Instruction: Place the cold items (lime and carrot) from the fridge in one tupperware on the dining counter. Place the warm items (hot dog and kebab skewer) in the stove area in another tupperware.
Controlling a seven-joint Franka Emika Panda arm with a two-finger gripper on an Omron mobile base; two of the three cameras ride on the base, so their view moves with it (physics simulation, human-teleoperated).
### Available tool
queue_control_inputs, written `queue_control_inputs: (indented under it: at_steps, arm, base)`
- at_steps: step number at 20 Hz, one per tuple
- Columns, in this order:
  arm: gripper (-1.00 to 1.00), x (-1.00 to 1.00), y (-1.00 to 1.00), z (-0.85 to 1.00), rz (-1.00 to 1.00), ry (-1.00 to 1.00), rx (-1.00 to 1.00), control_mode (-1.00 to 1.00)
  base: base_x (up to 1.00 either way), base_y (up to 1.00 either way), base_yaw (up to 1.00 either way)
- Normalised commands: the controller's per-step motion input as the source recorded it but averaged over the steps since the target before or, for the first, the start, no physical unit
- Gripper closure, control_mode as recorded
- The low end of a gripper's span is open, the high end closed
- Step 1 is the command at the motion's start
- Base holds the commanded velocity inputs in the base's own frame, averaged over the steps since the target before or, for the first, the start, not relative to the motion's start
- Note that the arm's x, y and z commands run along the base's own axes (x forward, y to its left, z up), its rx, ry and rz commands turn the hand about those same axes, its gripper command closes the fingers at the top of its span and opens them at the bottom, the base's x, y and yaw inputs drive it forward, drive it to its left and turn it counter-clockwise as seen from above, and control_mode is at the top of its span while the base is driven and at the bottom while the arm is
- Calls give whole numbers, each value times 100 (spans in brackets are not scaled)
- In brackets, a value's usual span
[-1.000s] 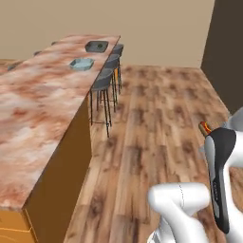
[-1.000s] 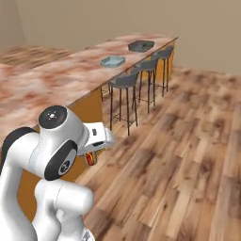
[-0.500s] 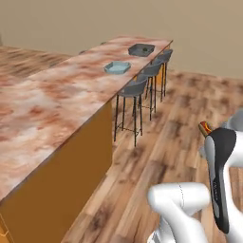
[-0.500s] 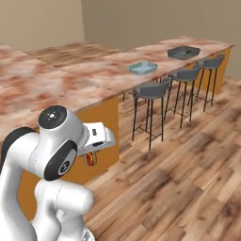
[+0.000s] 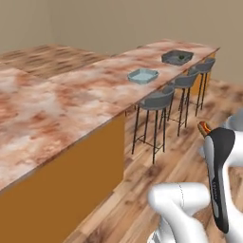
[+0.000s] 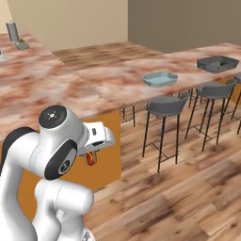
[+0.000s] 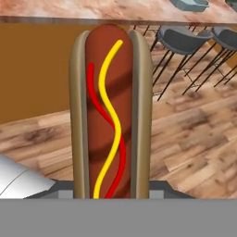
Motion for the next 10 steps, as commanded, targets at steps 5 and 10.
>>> queue_control_inputs:
  at_steps: [5, 10]
  arm:
    - [100, 0, 0, 0, 0, 0, 0, 100]
    - [100, 0, 0, 0, 0, 0, 0, 100]
  base:
    - [70, -90, 40]
    - [71, -89, 39]
